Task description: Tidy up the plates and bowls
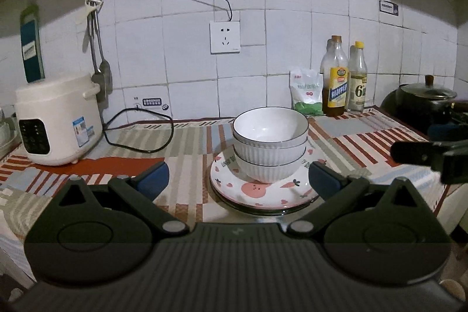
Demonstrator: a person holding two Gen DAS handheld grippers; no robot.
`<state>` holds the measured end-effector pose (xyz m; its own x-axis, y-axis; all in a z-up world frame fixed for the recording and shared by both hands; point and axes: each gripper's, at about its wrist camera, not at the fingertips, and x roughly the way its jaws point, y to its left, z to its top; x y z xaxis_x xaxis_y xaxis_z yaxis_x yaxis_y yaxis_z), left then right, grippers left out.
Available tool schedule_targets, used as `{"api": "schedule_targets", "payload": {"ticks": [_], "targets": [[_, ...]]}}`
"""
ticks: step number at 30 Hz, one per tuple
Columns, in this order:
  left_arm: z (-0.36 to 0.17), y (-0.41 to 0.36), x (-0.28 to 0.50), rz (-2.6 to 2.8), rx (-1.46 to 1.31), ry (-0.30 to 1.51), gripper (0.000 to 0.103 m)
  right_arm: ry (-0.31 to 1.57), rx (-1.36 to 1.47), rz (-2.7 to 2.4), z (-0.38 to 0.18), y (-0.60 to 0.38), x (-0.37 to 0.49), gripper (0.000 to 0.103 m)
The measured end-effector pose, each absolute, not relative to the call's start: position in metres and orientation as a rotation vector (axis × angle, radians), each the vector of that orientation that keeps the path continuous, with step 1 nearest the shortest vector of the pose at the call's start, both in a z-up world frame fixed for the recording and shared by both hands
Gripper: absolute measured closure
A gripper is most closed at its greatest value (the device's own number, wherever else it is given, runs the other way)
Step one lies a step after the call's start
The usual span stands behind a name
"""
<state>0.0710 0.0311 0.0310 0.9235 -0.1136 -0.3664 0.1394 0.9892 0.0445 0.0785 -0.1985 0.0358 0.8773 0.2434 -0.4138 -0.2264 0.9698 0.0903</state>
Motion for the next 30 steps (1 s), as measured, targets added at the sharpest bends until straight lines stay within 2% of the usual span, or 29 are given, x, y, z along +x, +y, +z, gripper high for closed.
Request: {"api": "schedule_targets", "payload": {"ticks": [3, 7, 12, 15, 21, 30], "targets": [[0.035, 0.021, 0.063, -0.11, 0.141, 0.39, 0.0, 0.45, 0.043, 0.189, 0.037, -0.193, 0.07, 0.0], [0.034, 0.011, 0.04, -0.085, 0.2, 0.317, 0.0, 0.449, 0.089, 0.162, 0.037, -0.192, 0.056, 0.0], [0.033, 0.013, 0.025, -0.104, 0.131, 0.307, 0.0, 0.456, 0.08, 0.167, 0.034, -0.188, 0.043, 0.0], [0.028, 0.016, 0.023, -0.06, 0.093, 0.307, 0.0, 0.387, 0.11, 0.122, 0.027, -0.189, 0.029, 0.0], [0.012, 0.03, 0.033, -0.067, 0.005, 0.376, 0.0, 0.353, 0.095, 0.057, 0.023, -0.198, 0.014, 0.0], [0.0, 0.031, 0.034, -0.063, 0.064, 0.407, 0.0, 0.373, 0.041, -0.009, 0.026, -0.195, -0.001, 0.0]]}}
